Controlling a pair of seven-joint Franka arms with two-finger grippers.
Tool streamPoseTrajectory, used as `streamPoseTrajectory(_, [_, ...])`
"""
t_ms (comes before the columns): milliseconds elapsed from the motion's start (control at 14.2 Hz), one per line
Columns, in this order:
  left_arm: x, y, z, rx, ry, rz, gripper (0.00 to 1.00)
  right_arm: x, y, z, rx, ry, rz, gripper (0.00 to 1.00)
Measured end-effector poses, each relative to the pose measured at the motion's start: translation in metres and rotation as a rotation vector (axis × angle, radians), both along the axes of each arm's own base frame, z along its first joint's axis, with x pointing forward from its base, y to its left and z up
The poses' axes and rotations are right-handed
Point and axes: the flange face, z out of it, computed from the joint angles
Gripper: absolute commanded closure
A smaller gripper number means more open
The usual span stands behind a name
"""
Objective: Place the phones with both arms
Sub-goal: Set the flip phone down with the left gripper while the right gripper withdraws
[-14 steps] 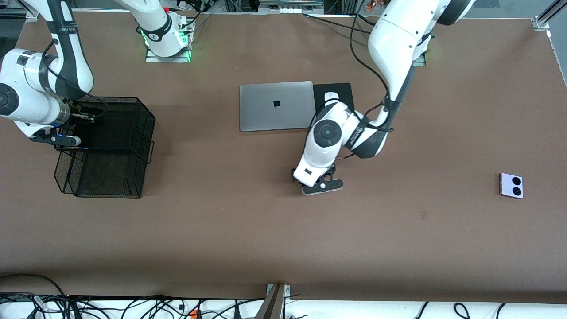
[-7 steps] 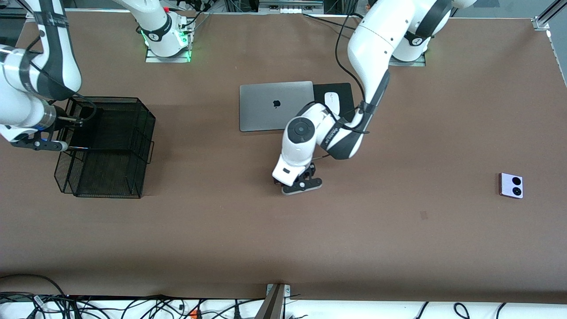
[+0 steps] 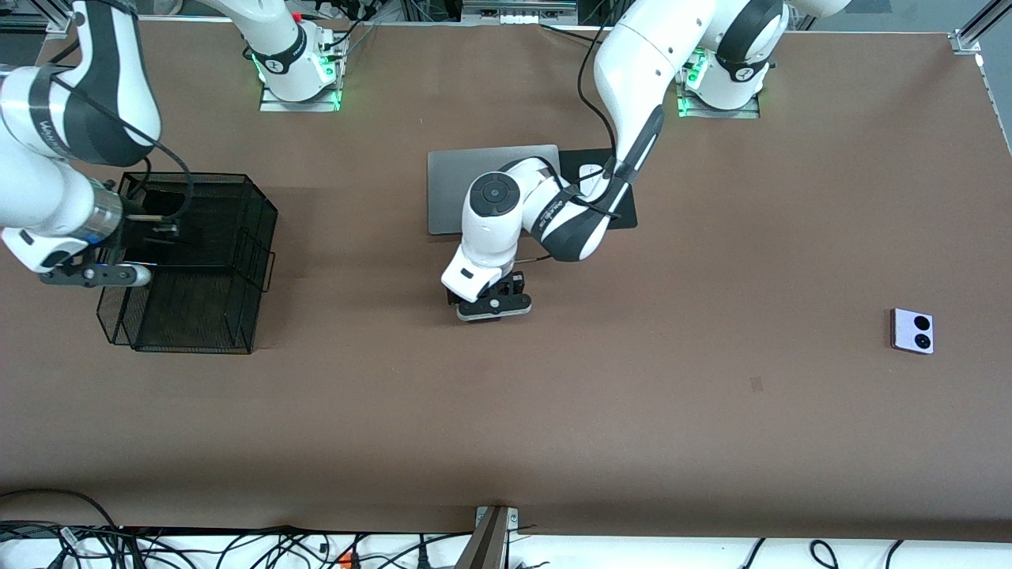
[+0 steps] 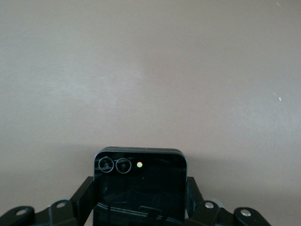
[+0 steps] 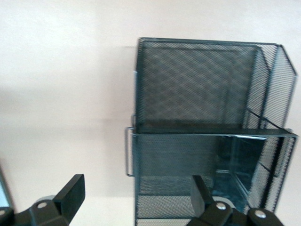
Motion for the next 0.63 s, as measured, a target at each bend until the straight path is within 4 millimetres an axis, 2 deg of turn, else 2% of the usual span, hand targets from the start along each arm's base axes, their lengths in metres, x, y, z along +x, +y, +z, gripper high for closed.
streamPoseTrajectory(141, [0.000,-0.004,-0.007,0.006,-0.009,-0.032,0.82,0.003,0.008,-0.002,0.000,0.002,0.000,0.01])
streamPoseTrajectory(493, [0.005,-0.004,-0.025,-0.008,-0.041,-0.043,0.76,0.003,0.008,-0.003,-0.001,0.003,-0.005,0.01])
streamPoseTrajectory(563, [0.008,-0.002,-0.028,-0.010,-0.052,-0.041,0.73,0.003,0.008,-0.003,-0.001,0.005,-0.005,0.01])
streamPoseTrajectory(634, [0.011,0.000,-0.031,-0.010,-0.059,-0.038,0.56,0.002,0.008,-0.004,-0.001,0.009,-0.006,0.01])
